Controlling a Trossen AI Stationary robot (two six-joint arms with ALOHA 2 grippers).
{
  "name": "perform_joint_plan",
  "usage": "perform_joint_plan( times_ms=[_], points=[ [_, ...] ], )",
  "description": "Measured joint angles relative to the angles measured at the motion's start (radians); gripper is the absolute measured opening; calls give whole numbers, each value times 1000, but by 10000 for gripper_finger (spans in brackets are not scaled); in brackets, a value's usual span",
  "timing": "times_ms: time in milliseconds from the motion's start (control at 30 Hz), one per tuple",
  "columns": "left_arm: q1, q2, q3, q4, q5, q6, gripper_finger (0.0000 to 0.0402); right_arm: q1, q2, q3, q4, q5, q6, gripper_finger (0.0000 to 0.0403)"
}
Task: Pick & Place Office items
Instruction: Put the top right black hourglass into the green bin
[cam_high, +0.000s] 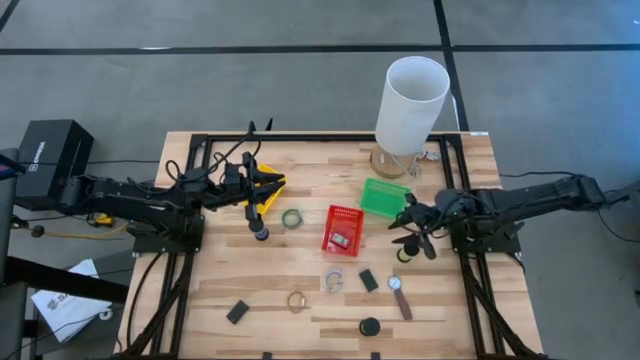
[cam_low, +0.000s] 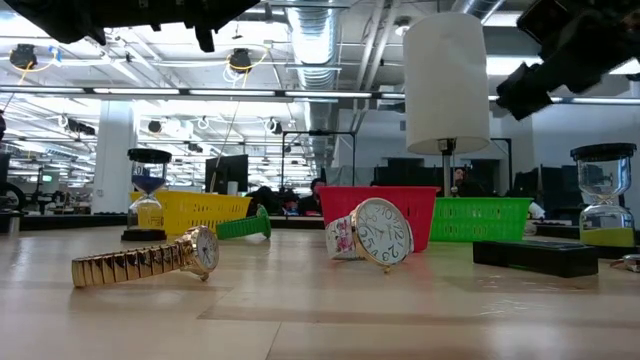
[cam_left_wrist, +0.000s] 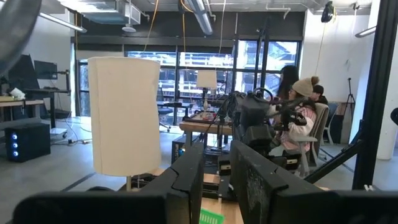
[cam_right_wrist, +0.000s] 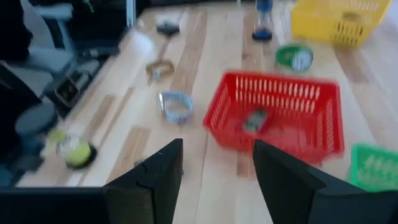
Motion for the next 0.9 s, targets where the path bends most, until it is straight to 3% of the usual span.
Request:
perform_joint_plan(
  times_ms=[567,900],
  points=[
    [0,0,0,0,0,-1,74,-1,190,0,128,3,-8,188],
    [0,0,0,0,0,-1,74,-1,212,60,133,3,-9,240]
  ],
)
